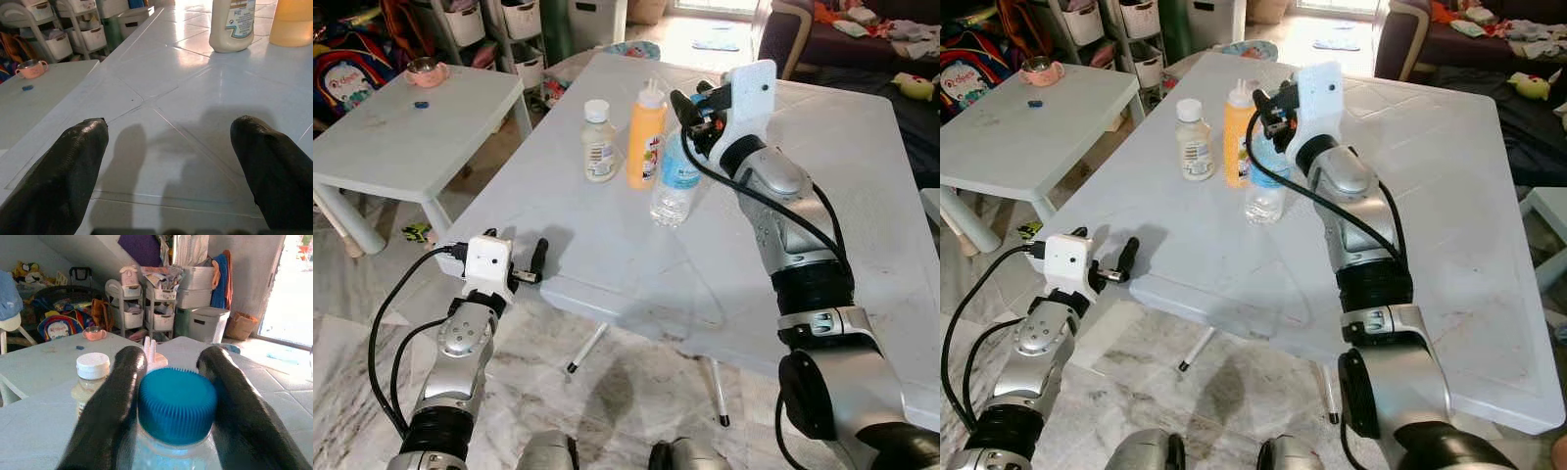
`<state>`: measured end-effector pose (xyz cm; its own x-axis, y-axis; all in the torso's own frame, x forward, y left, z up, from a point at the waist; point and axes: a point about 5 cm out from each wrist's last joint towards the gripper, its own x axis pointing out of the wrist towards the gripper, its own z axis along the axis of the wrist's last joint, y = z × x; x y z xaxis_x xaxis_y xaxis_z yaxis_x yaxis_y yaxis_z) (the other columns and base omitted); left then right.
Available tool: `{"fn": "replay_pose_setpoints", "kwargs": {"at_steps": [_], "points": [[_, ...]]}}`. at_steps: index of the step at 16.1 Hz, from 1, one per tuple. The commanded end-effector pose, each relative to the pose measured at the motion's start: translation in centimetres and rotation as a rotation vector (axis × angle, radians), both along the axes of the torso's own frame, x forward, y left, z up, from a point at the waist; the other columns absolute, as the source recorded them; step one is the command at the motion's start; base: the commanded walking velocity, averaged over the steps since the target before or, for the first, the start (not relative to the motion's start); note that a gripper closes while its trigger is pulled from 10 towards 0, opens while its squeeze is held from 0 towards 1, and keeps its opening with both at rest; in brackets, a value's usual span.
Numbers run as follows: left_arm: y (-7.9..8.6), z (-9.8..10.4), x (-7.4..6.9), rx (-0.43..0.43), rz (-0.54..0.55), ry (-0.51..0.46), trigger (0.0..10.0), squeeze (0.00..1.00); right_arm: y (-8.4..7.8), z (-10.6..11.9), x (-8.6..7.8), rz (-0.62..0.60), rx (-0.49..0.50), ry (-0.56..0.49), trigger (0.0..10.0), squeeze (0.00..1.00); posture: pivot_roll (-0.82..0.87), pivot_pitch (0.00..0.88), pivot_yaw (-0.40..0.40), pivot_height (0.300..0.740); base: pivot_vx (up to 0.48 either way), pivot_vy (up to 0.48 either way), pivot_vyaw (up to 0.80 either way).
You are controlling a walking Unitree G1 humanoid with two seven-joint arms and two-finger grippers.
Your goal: Restocking fridge
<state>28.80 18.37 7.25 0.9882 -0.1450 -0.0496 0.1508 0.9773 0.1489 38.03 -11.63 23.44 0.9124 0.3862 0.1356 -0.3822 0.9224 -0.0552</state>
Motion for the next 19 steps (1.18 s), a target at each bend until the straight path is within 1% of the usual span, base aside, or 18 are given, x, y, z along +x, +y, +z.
{"fn": "replay_pose_setpoints", "kwargs": {"at_steps": [1,2,3,4,8,9,10,16,18,19], "points": [[-0.1,0.0,0.1,0.006,-0.005,0.01,10.0,0.0,-0.2,-1.2,0.0,-0.009,-0.001,0.057,10.0,1.0,0.01,0.008,0.005,0.74,0.0,0.0,0.0],[-0.1,-0.1,0.0,0.006,-0.006,0.011,10.0,0.0,-0.2,-1.2,0.0,-0.012,-0.004,0.058,10.0,1.0,0.01,0.008,0.005,0.74,0.0,0.0,0.0],[-0.1,-0.1,0.0,0.007,-0.007,0.012,10.0,0.0,-0.2,-1.2,0.1,-0.013,-0.005,0.061,10.0,0.96,0.01,0.009,0.005,0.74,0.0,0.0,0.0],[-0.2,-0.1,0.0,0.007,-0.008,0.013,10.0,0.0,-0.2,-1.4,0.1,-0.013,-0.006,0.067,10.0,0.0,0.01,0.009,0.005,0.74,0.0,0.0,0.0],[-0.2,-0.1,0.0,0.007,-0.009,0.015,10.0,0.0,-0.3,-1.8,0.1,-0.015,-0.006,0.088,10.0,0.0,0.01,0.013,0.006,0.74,0.0,0.0,0.0],[-0.2,-0.1,0.0,0.007,-0.01,0.015,10.0,0.0,-0.3,-1.9,0.1,-0.01,0.001,0.095,5.8,0.0,0.01,0.014,0.005,0.74,0.0,0.0,0.0],[-0.3,-0.1,0.0,0.007,-0.013,0.016,10.0,0.0,-0.2,-2.2,0.0,-0.001,0.003,0.11,0.0,0.0,0.01,0.015,0.005,0.74,0.0,0.0,0.0],[-0.1,-0.1,0.1,0.016,-0.007,0.02,10.0,0.0,-0.1,-2.8,0.0,0.019,0.008,0.154,0.0,0.0,0.01,0.026,0.01,0.74,0.0,0.0,0.0],[0.2,-0.2,0.0,0.019,0.007,0.028,10.0,0.0,0.0,-3.3,-0.3,0.043,0.037,0.202,0.0,0.0,0.01,0.03,0.015,0.74,0.0,0.0,0.0],[0.2,-0.2,0.0,0.022,0.014,0.031,10.0,0.0,0.0,-3.4,-0.5,0.051,0.037,0.2,0.0,0.0,0.0,0.03,0.021,0.74,0.0,0.0,0.0]]}}
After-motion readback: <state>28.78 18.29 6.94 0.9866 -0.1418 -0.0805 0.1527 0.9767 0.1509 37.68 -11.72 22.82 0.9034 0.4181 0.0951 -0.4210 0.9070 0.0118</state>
